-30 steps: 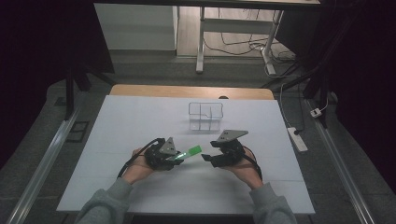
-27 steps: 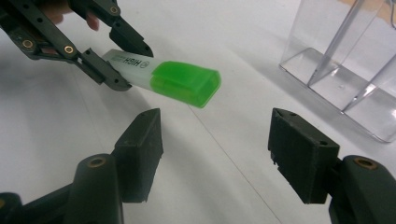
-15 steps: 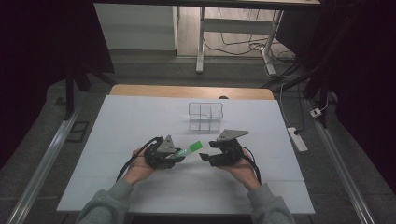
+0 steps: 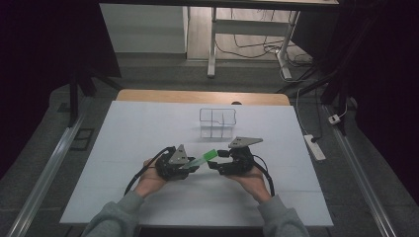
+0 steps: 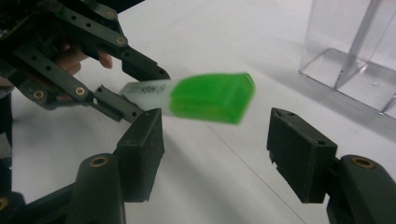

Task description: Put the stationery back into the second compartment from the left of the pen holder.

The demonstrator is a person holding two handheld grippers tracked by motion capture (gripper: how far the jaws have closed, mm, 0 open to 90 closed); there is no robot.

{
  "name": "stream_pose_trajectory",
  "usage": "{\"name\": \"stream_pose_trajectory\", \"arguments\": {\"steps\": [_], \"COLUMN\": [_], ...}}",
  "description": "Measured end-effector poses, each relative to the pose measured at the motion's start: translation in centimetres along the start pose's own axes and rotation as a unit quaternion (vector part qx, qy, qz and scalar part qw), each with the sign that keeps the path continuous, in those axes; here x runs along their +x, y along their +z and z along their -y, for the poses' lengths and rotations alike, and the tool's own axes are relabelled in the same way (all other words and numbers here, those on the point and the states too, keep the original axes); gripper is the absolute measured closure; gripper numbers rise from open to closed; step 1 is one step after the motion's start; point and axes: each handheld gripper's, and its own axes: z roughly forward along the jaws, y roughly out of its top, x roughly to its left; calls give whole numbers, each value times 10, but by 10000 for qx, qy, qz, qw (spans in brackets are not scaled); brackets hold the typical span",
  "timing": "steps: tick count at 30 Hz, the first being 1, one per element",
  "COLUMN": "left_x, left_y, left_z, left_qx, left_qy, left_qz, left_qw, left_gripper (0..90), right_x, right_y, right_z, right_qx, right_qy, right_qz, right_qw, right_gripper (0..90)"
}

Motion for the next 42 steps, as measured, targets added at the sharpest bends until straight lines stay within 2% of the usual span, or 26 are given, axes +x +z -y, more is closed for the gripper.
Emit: {"name": "stream_pose_trajectory", "arguments": {"steps": [6,9,11,14,17,26,30,42], "left_x": [-6,-10,-11,-14,-17,-21,-21,-18], "left_y": [5,8,10,13,17,22,23,28], "left_z": [-3,-4,-4,-4,-5,-8,-7,-5], "left_qx": [12,77,67,134,140,212,239,213], "left_qy": [88,139,88,121,132,106,102,5], "left_qz": [7,-122,-159,-257,-256,-409,-391,-271], "left_qw": [10000,9998,9998,9995,9995,9989,9989,9994], "left_gripper": [652,652,652,652,652,652,652,646], "right_x": [2,2,0,-2,-3,-6,-5,0], "right_y": [6,7,6,5,4,6,6,5], "right_z": [0,1,2,1,1,2,2,-2], "right_qx": [5,-32,-66,-182,-312,-357,-385,-526], "right_qy": [64,165,264,412,515,756,736,621], "right_qz": [-87,-69,-90,-170,-225,-213,-283,-703], "right_qw": [9999,9998,9996,9988,9979,9963,9961,9942], "right_gripper": [404,424,446,483,536,566,593,703]}}
